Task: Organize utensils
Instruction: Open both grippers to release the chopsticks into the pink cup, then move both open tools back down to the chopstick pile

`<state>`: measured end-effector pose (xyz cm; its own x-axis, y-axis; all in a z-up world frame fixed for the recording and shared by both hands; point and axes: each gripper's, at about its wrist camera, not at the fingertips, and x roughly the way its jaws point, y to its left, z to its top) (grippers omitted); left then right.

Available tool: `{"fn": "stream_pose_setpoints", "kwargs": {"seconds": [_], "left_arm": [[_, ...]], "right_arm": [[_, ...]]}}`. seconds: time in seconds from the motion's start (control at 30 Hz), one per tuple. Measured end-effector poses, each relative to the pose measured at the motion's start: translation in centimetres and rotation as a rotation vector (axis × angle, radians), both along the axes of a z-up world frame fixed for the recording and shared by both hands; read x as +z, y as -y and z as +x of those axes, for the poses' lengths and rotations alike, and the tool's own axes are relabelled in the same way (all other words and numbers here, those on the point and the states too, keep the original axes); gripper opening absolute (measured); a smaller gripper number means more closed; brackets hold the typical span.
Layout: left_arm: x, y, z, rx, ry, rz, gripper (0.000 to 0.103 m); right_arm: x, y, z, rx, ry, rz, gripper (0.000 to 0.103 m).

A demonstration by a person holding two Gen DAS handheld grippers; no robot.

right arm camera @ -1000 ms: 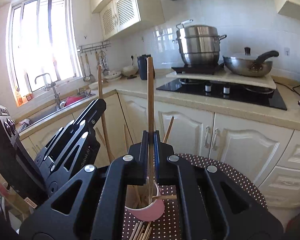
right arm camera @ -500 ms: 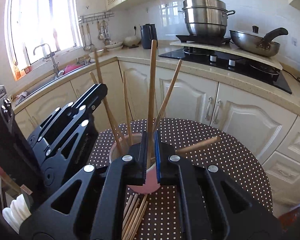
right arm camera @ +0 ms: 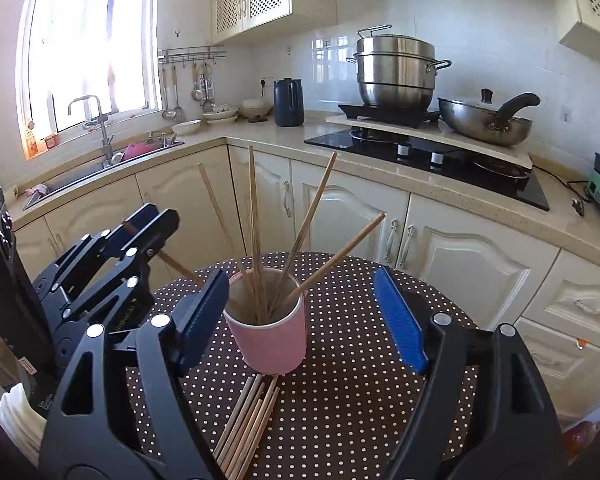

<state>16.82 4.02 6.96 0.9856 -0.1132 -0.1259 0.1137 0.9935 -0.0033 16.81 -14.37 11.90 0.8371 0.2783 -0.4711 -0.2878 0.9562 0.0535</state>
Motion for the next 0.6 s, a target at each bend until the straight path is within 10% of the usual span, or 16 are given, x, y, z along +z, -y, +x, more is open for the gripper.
{"fn": "stream_pose_setpoints", "kwargs": {"seconds": [0.6], "left_arm": [[-2.0, -2.0, -4.7, -0.004, -0.19, -0.034, 0.042]], "right_arm": [[-4.7, 2.9, -5.0, 0.044, -0.069, 0.133, 0.094]]}}
